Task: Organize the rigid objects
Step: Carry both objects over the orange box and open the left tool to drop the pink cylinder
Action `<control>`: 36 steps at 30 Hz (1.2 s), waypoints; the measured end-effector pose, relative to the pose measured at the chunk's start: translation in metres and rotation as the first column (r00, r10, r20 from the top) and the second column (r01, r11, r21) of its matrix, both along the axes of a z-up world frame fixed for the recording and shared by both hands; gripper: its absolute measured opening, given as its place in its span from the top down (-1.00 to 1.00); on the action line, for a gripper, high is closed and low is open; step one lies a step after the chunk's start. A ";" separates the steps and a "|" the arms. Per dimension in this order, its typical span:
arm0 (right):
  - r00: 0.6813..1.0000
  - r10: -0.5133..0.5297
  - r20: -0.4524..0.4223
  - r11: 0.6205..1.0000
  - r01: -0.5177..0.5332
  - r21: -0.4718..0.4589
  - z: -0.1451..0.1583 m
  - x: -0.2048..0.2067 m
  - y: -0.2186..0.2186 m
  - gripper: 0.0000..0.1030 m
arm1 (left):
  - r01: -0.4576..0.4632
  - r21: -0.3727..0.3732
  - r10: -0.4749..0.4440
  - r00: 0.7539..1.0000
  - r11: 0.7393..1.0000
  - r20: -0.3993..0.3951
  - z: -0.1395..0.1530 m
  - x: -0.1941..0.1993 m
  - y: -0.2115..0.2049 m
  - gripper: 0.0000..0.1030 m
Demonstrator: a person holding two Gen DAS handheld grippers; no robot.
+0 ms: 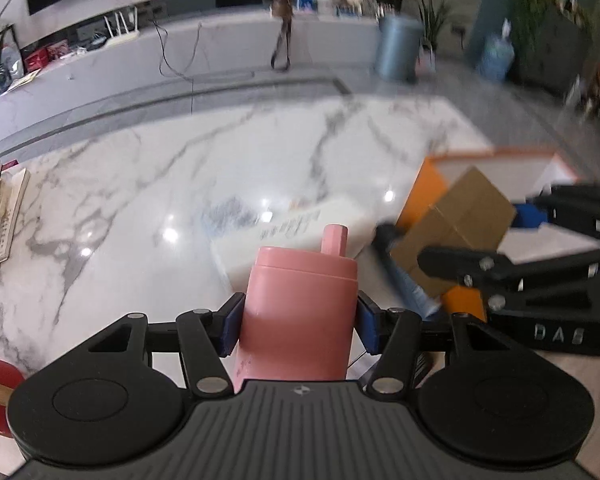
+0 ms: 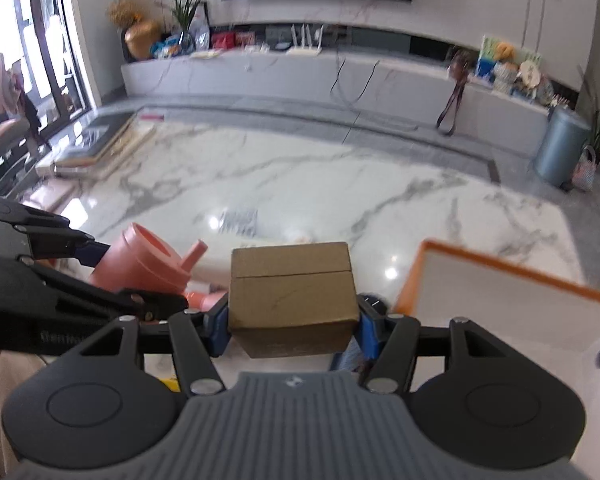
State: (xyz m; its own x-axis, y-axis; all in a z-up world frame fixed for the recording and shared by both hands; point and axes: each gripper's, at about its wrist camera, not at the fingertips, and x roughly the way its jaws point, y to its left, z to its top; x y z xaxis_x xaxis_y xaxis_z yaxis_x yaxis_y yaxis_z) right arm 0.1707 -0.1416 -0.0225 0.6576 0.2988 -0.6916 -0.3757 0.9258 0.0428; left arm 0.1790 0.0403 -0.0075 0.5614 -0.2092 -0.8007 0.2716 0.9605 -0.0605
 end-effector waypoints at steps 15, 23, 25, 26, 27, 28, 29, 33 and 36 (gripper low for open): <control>0.975 -0.222 0.013 0.973 0.223 -0.055 0.014 -0.005 -0.122 -0.16 | 0.074 -0.217 -0.086 0.995 0.973 -0.045 0.024 0.033 -0.121 -0.26; 0.966 -0.248 -0.074 0.968 0.243 -0.071 -0.027 0.011 -0.152 -0.16 | 0.011 -0.210 -0.059 0.974 0.978 -0.219 -0.024 0.078 -0.157 -0.25; 0.965 -0.245 -0.096 0.969 0.239 -0.068 -0.037 0.017 -0.154 -0.17 | 0.001 -0.187 -0.046 0.971 0.982 -0.234 -0.030 0.083 -0.163 -0.22; 0.964 -0.243 -0.108 0.969 0.237 -0.066 -0.043 0.022 -0.155 -0.17 | -0.003 -0.169 -0.037 0.971 0.986 -0.238 -0.034 0.088 -0.167 -0.21; 0.963 -0.241 -0.119 0.970 0.235 -0.063 -0.048 0.026 -0.155 -0.17 | -0.004 -0.159 -0.034 0.970 0.987 -0.240 -0.036 0.090 -0.169 -0.21; 0.962 -0.241 -0.129 0.970 0.234 -0.062 -0.054 0.030 -0.157 -0.17 | -0.008 -0.154 -0.031 0.969 0.988 -0.245 -0.039 0.094 -0.173 -0.21; 0.961 -0.241 -0.136 0.970 0.234 -0.062 -0.057 0.033 -0.157 -0.17 | -0.011 -0.153 -0.028 0.968 0.988 -0.250 -0.040 0.096 -0.177 -0.21; 0.957 -0.238 -0.164 0.971 0.231 -0.063 -0.072 0.044 -0.161 -0.16 | 0.015 -0.116 -0.042 0.972 0.993 -0.233 -0.047 0.104 -0.194 -0.20; 0.955 -0.232 -0.184 0.972 0.226 -0.058 -0.079 0.049 -0.163 -0.16 | 0.050 -0.046 -0.058 0.978 0.998 -0.202 -0.054 0.106 -0.208 -0.21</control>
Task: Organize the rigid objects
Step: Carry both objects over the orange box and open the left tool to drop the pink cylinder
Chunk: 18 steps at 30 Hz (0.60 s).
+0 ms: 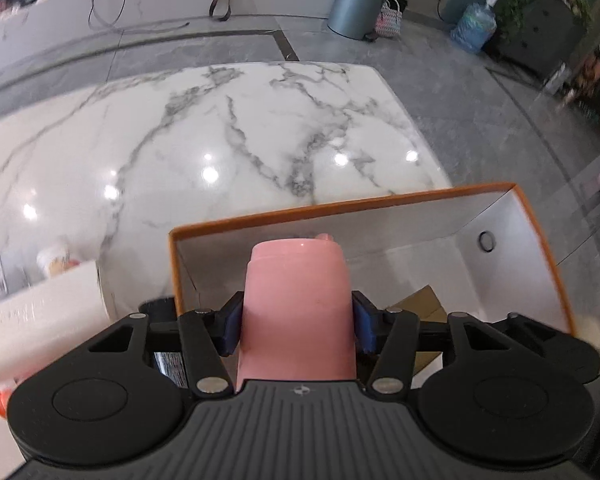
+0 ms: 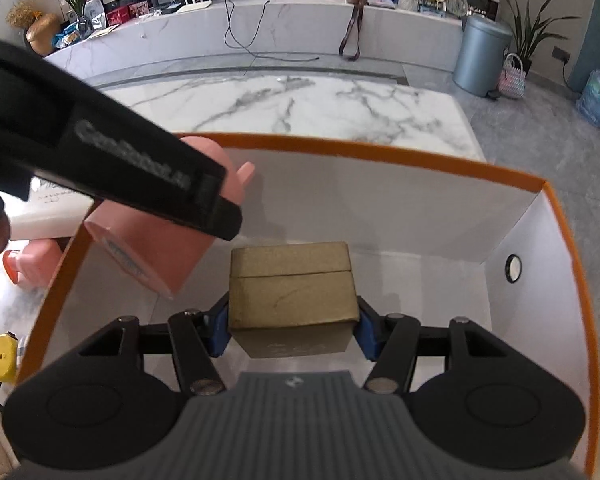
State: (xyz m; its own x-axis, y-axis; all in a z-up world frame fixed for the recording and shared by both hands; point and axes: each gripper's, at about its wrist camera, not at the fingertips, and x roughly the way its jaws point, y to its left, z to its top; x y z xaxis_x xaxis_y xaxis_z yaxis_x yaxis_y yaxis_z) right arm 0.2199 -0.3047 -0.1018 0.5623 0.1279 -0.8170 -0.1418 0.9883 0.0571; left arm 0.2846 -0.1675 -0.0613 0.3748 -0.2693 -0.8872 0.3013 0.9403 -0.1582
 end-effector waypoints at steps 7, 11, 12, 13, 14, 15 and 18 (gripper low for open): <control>0.999 0.040 -0.014 0.999 -0.039 0.002 0.002 0.007 0.004 -0.16 | 0.058 0.155 -0.067 0.996 0.986 0.057 -0.012 -0.003 -0.021 -0.20; 0.999 0.045 -0.023 0.999 -0.045 -0.025 -0.002 0.008 0.008 -0.16 | 0.091 0.207 -0.106 0.992 0.974 0.062 -0.016 -0.003 -0.030 -0.21; 0.999 0.041 -0.029 0.999 -0.041 -0.025 -0.002 0.009 0.008 -0.16 | 0.094 0.214 -0.110 0.992 0.972 0.064 -0.017 -0.002 -0.032 -0.21; 0.999 0.037 -0.034 0.999 -0.038 -0.024 -0.002 0.009 0.008 -0.16 | 0.095 0.218 -0.111 0.992 0.971 0.065 -0.019 0.000 -0.033 -0.21; 0.999 0.036 -0.036 0.999 -0.036 -0.022 -0.002 0.008 0.006 -0.16 | 0.096 0.221 -0.114 0.991 0.971 0.067 -0.019 0.000 -0.034 -0.21; 0.999 0.034 -0.037 0.999 -0.034 -0.020 -0.001 0.008 0.007 -0.16 | 0.096 0.224 -0.114 0.991 0.970 0.069 -0.019 0.000 -0.034 -0.21; 0.999 0.039 -0.031 0.999 -0.040 -0.031 -0.002 0.008 0.007 -0.16 | 0.093 0.237 -0.115 0.990 0.967 0.080 -0.021 0.001 -0.036 -0.21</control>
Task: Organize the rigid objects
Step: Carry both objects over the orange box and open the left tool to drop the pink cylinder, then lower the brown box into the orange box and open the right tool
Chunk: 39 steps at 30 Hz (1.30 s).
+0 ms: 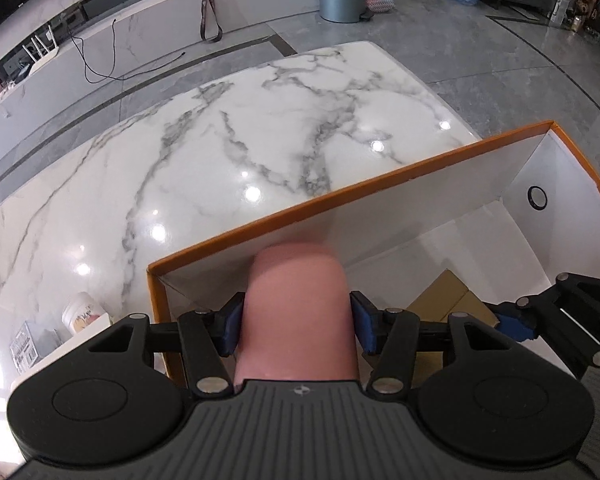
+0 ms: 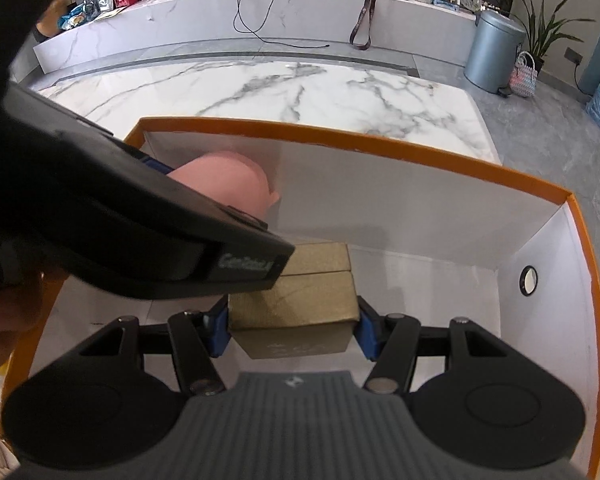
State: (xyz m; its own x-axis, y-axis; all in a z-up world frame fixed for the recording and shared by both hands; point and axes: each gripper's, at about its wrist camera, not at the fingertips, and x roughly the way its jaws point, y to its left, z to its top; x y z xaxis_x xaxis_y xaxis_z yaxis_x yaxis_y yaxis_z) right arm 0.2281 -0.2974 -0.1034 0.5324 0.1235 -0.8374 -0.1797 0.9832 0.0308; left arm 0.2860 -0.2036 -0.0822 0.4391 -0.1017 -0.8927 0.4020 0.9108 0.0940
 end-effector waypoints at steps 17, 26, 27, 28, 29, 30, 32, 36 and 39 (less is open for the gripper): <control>1.000 0.012 -0.028 0.999 -0.013 -0.049 -0.001 0.002 0.011 -0.17 | 0.004 -0.137 0.012 0.993 0.991 0.114 0.039 -0.022 0.031 -0.27; 0.997 -0.016 -0.081 1.000 0.014 -0.024 -0.004 0.011 0.020 -0.17 | -0.075 -0.197 0.103 0.986 0.977 0.133 0.056 -0.022 0.073 -0.25; 0.996 -0.024 -0.085 0.999 0.021 -0.031 -0.005 0.013 0.022 -0.17 | -0.085 -0.202 0.112 0.986 0.976 0.126 0.055 -0.021 0.078 -0.23; 0.996 -0.031 -0.089 0.999 0.028 -0.035 -0.006 0.017 0.024 -0.17 | -0.093 -0.206 0.119 0.986 0.974 0.120 0.054 -0.022 0.082 -0.21; 0.995 -0.036 -0.091 0.999 0.033 -0.031 -0.007 0.020 0.025 -0.17 | -0.100 -0.210 0.126 0.986 0.973 0.113 0.053 -0.021 0.086 -0.20; 0.995 -0.038 -0.095 0.999 0.036 -0.026 -0.008 0.023 0.026 -0.17 | -0.107 -0.213 0.132 0.985 0.971 0.107 0.051 -0.020 0.089 -0.18; 0.994 -0.035 -0.106 0.999 0.033 -0.016 -0.009 0.027 0.027 -0.17 | -0.121 -0.217 0.144 0.985 0.969 0.095 0.046 -0.019 0.094 -0.17; 0.996 -0.029 -0.083 0.999 0.026 -0.046 -0.007 0.034 0.034 -0.16 | -0.144 -0.237 0.164 0.984 0.961 0.067 0.041 -0.018 0.103 -0.14; 0.995 -0.044 -0.095 0.998 0.039 -0.053 -0.009 0.042 0.033 -0.16 | -0.143 -0.249 0.162 0.985 0.958 0.059 0.039 -0.018 0.105 -0.12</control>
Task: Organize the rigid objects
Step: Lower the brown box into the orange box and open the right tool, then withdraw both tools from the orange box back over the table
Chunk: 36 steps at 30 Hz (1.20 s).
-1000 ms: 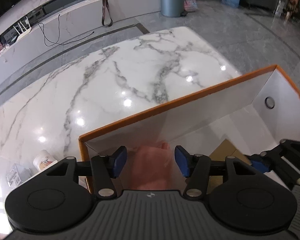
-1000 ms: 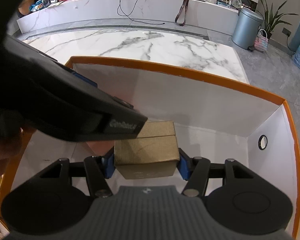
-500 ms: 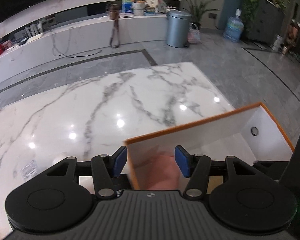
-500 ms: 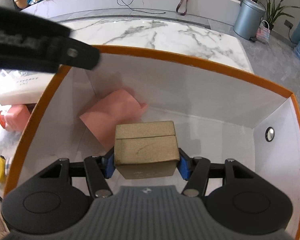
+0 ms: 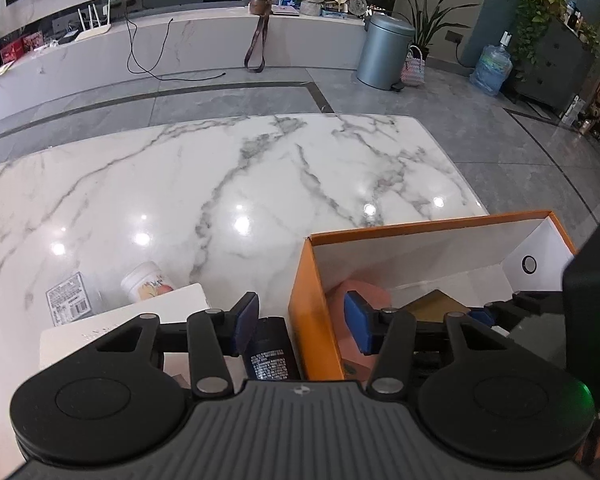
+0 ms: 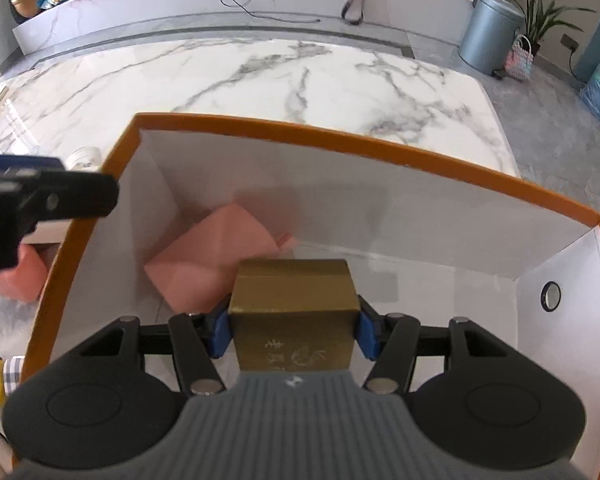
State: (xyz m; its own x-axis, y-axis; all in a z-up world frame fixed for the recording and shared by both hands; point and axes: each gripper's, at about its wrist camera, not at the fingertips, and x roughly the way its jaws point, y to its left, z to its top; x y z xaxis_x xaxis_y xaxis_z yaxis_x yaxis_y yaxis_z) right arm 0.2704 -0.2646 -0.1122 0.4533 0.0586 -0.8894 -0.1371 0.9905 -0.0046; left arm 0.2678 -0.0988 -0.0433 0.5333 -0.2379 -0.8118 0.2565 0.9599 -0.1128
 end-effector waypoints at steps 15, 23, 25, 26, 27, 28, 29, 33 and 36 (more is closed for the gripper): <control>0.996 -0.093 -0.018 0.994 0.093 0.061 -0.005 0.008 -0.011 -0.30 | -0.010 -0.014 0.009 1.000 1.000 -0.022 -0.005 -0.007 0.010 -0.10; 0.996 -0.084 0.013 0.995 0.083 0.053 0.009 -0.006 -0.007 -0.31 | -0.008 -0.040 0.007 1.000 0.999 -0.012 0.008 -0.028 0.024 -0.11; 0.996 -0.079 0.032 0.996 0.077 0.051 0.015 -0.015 -0.003 -0.32 | -0.005 -0.037 0.005 1.000 0.999 -0.002 0.012 -0.036 0.030 -0.11; 0.996 -0.075 0.044 0.995 0.072 0.062 0.019 -0.022 -0.002 -0.32 | -0.003 -0.038 0.003 1.000 0.999 0.000 0.014 -0.039 0.032 -0.11; 0.996 -0.070 0.055 0.995 0.066 0.076 0.023 -0.027 0.000 -0.32 | 0.000 -0.038 0.000 1.000 0.999 0.001 0.016 -0.043 0.036 -0.11; 0.995 -0.068 0.070 0.994 0.061 0.086 0.027 -0.034 0.002 -0.32 | 0.003 -0.034 -0.003 1.000 0.999 0.002 0.018 -0.047 0.040 -0.11; 0.994 -0.065 0.089 0.994 0.057 0.094 0.031 -0.041 0.005 -0.32 | 0.005 -0.029 -0.004 1.000 1.000 0.003 0.019 -0.051 0.044 -0.11; 0.986 -0.039 0.161 0.991 0.017 0.133 0.050 -0.066 0.023 -0.32 | 0.005 -0.002 -0.005 1.000 1.000 -0.001 0.022 -0.064 0.061 -0.10; 0.979 0.000 0.206 0.987 -0.033 0.160 0.063 -0.085 0.043 -0.31 | 0.000 0.019 0.000 1.000 1.000 -0.008 0.023 -0.074 0.078 -0.10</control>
State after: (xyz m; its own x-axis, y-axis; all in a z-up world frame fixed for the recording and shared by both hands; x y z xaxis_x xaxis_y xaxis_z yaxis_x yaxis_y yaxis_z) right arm 0.1855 -0.2217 -0.0497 0.6226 0.2031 -0.7558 -0.1662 0.9780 0.1259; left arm 0.1936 -0.0211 -0.0206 0.5268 -0.2227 -0.8203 0.2556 0.9619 -0.0970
